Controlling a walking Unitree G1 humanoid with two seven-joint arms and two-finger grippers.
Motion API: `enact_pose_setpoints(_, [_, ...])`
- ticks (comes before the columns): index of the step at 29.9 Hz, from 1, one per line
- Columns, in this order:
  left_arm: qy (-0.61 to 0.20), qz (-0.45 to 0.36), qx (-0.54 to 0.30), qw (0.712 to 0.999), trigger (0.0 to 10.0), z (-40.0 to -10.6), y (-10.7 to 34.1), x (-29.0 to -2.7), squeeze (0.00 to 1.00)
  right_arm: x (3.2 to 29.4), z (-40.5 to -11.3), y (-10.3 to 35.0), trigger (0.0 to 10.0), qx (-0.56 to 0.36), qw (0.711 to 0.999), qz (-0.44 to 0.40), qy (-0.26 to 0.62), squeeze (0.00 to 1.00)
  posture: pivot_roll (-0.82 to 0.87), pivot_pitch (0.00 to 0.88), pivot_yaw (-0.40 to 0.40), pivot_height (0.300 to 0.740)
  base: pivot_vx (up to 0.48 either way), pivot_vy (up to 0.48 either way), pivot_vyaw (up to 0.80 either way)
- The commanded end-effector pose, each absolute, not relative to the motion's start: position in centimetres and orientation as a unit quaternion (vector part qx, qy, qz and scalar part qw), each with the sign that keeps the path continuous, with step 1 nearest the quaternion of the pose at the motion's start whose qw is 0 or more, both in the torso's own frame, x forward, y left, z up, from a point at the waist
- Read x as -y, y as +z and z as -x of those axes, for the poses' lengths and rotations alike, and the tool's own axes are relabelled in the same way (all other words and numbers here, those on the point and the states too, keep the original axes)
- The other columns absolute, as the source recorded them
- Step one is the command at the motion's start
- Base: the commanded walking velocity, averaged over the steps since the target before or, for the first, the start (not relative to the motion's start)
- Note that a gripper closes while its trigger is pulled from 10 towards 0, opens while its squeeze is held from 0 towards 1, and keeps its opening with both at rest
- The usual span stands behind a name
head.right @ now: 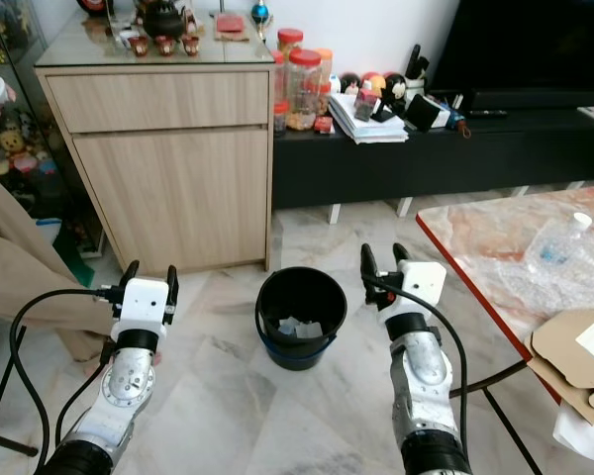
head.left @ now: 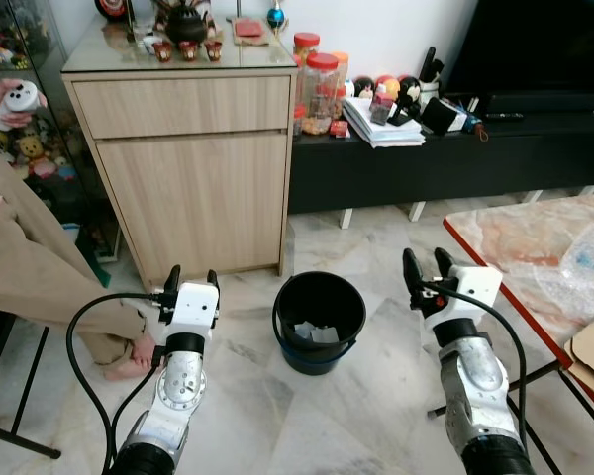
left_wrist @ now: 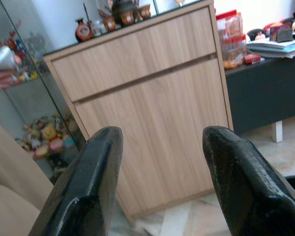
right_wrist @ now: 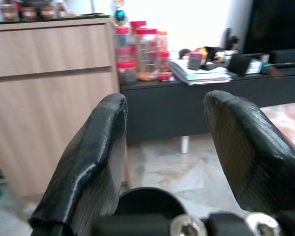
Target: Picking trash to rubbish bin
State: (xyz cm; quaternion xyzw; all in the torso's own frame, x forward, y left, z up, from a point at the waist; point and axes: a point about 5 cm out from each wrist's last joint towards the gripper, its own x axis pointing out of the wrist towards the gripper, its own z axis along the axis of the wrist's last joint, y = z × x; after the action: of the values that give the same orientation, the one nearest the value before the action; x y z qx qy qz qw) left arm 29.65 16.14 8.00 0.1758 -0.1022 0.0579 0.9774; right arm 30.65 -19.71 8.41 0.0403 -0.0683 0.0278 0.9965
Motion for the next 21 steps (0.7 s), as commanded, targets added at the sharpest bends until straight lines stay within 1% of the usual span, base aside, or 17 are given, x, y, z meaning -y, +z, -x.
enact_pose_setpoints(1, [0.047,-0.188,0.101,0.976,10.0,-29.6,8.1,-16.0,0.00,21.0,-30.5,8.3,10.0,0.061,0.998,-0.033,0.003,0.00,0.09,0.000,-0.099,0.740,0.000,0.000,0.00])
enact_pose_setpoints(2, [0.052,-0.188,0.099,0.976,10.0,-29.8,8.2,-16.2,0.00,21.5,-30.5,8.4,10.0,0.063,0.997,-0.036,-0.015,0.00,0.08,0.000,-0.100,0.740,0.000,0.000,0.00])
enact_pose_setpoints(6, [0.058,-0.187,0.093,0.976,10.0,-29.9,8.1,-16.4,0.00,21.8,-30.3,8.3,10.0,0.061,0.997,-0.042,-0.029,0.00,0.08,0.000,-0.100,0.740,0.000,0.000,0.00])
enact_pose_setpoints(15, [0.041,-0.175,0.090,0.980,10.0,-30.5,8.4,-15.1,0.00,21.3,-30.3,8.2,10.0,0.062,0.997,-0.047,-0.027,0.00,0.06,0.000,-0.092,0.740,0.000,0.000,0.00])
enact_pose_setpoints(16, [0.039,-0.174,0.095,0.979,10.0,-30.7,8.7,-14.8,0.00,20.9,-30.4,8.3,10.0,0.064,0.996,-0.058,-0.016,0.00,0.06,0.000,-0.088,0.740,0.000,0.000,0.00])
enact_pose_setpoints(17, [0.039,-0.174,0.095,0.979,10.0,-30.7,8.7,-14.8,0.00,20.9,-30.4,8.3,10.0,0.064,0.996,-0.058,-0.016,0.00,0.06,0.000,-0.088,0.740,0.000,0.000,0.00])
enact_pose_setpoints(21, [0.016,-0.182,0.102,0.978,10.0,-31.0,8.9,-14.0,0.00,19.4,-30.6,8.5,10.0,0.063,0.996,-0.061,0.023,0.00,0.05,0.000,-0.081,0.740,0.000,0.000,0.00])
